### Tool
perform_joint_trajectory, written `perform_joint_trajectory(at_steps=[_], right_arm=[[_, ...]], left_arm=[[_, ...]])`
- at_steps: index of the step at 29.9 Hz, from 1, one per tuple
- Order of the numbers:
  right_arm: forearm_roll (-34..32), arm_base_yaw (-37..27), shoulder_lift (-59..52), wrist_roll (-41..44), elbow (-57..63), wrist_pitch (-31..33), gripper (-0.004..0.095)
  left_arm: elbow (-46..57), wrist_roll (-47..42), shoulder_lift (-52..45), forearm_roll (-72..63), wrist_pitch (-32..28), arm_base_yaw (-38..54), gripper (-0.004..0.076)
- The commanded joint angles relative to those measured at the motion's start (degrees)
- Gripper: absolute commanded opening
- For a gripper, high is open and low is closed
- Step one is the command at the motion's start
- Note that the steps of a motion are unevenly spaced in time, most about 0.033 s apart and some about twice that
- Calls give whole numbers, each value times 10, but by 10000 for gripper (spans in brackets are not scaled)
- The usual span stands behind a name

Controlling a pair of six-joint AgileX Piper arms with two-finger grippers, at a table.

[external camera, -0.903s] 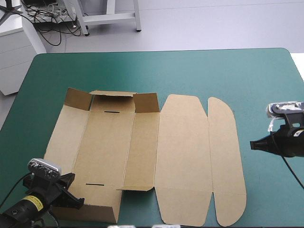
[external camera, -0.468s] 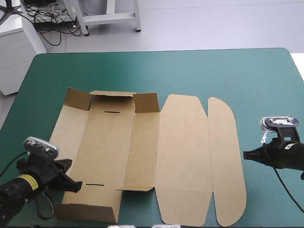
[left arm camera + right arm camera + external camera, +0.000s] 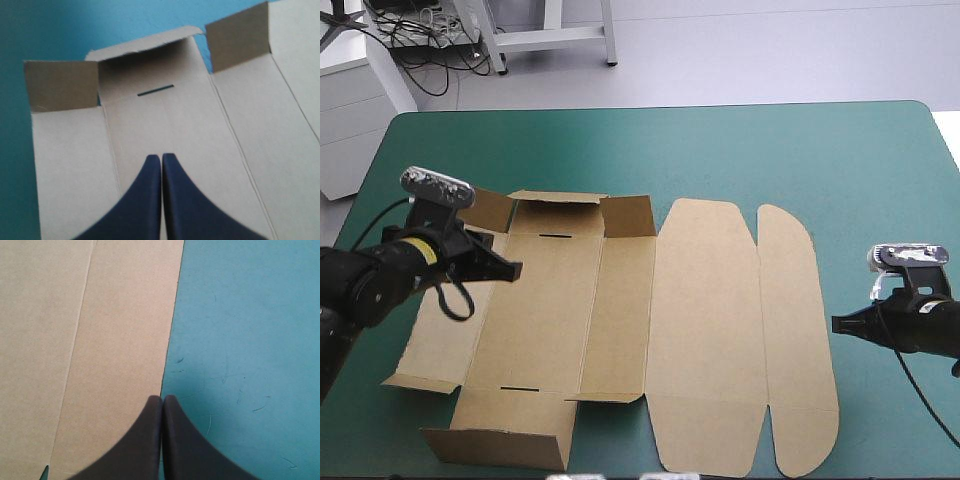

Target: Fold the box

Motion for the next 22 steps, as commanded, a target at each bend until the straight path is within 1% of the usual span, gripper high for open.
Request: perform_joint_trajectory(at_steps=[1, 3, 5, 7, 9, 11, 12, 14, 16, 18, 22], right_arm=[[15, -3, -6, -5, -12, -20, -20], [16, -3, -6, -5, -12, -20, -20], [21, -3, -6, -5, -12, -20, -20], [30, -3, -6, -5, -12, -22, -20], [31, -3, -6, -8, -12, -24, -20], [31, -3, -6, -11, -12, -24, -20], [33, -3, -6, -11, -12, -24, -20], [35, -3, -6, -12, -12, -24, -20], [40, -3, -6, -13, -12, -27, -20], [50, -3, -6, -17, -12, -29, -20], [56, -3, -6, -20, -12, -29, -20]], left_arm=[[-70, -6, 39, -2, -45, 67, -10], [-105, 5, 59, -23, -42, 132, -10], [-132, 40, 73, -75, -29, 201, -10], [-156, 92, 87, -136, 3, 275, -10], [-170, 151, 101, -198, 48, 356, -10], [-174, 190, 113, -233, 85, 435, -10], [-174, 197, 120, -247, 98, 472, -10], [-174, 199, 135, -285, 103, 530, -10], [-174, 208, 154, -330, 110, 574, -10], [-174, 219, 172, -353, 128, 597, -10], [-174, 223, 203, -335, 162, 603, -10]])
